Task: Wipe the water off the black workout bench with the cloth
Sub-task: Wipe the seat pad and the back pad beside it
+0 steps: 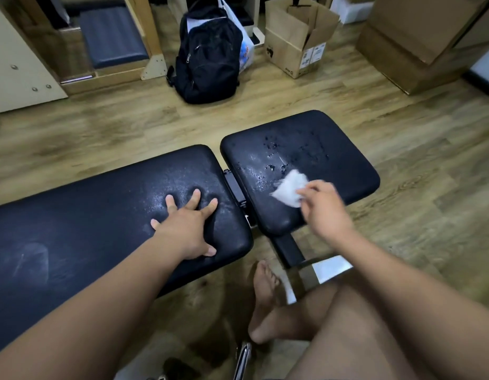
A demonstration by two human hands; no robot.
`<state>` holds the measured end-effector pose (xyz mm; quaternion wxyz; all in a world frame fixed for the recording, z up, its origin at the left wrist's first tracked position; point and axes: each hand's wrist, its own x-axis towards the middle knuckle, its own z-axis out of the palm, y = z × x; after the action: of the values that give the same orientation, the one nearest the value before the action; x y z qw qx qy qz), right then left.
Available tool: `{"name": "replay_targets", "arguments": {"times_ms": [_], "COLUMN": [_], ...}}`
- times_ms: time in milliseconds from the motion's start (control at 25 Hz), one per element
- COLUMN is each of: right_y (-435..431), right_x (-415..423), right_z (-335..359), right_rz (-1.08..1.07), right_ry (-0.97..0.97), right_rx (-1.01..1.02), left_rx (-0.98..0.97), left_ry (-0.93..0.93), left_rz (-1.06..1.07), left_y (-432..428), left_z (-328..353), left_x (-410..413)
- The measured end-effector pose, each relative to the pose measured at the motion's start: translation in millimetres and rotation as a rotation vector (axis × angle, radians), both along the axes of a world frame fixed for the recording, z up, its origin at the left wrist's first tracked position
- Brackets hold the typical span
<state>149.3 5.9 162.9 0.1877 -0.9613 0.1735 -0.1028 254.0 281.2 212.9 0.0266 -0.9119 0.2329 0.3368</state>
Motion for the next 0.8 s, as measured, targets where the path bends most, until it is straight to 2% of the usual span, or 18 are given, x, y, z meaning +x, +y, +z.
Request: {"name": "replay_targets", "arguments": {"times_ms": [160,280,400,480,560,600,680,720,800], "right_y": [-100,-85,2,64,103,111,110,108,100], "right_x": [-5,5,4,-3,-5,-5,-4,-3,-5], "right_z": [6,6,0,2,8,11,14,19,34], "right_rz": [-0.432,-0.541,-0.397,-0.171,0.063,0.111,0.003,-0.134,-0.426], "right_ry": [0.08,0.121,0.057,-0.01,-0.035,-0.019,0.009,-0.017,-0.136], "right_rx": [-0.005,-0.005,-0.026,-0.026,0.066,0.168,0.539,0.811,1.486], "left_rx": [-0.005,-0.001,0.005,0.002,-0.004,-0.004,-0.007,-0.006,-0.007], "left_ry": [0.014,0.024,0.016,0.01,0.004,0.002,0.006,0.007,0.009], "left_rz": [0.005,0.007,0.003,0.009,0.019,0.024,0.028,0.028,0.032], "left_y": [0,-2,-3,-3,-2,-1,-1,-1,-1], "left_z": [1,1,1,2,2,2,2,2,1], "left_x": [0,0,1,-1,-2,-2,-2,-3,-4]}}
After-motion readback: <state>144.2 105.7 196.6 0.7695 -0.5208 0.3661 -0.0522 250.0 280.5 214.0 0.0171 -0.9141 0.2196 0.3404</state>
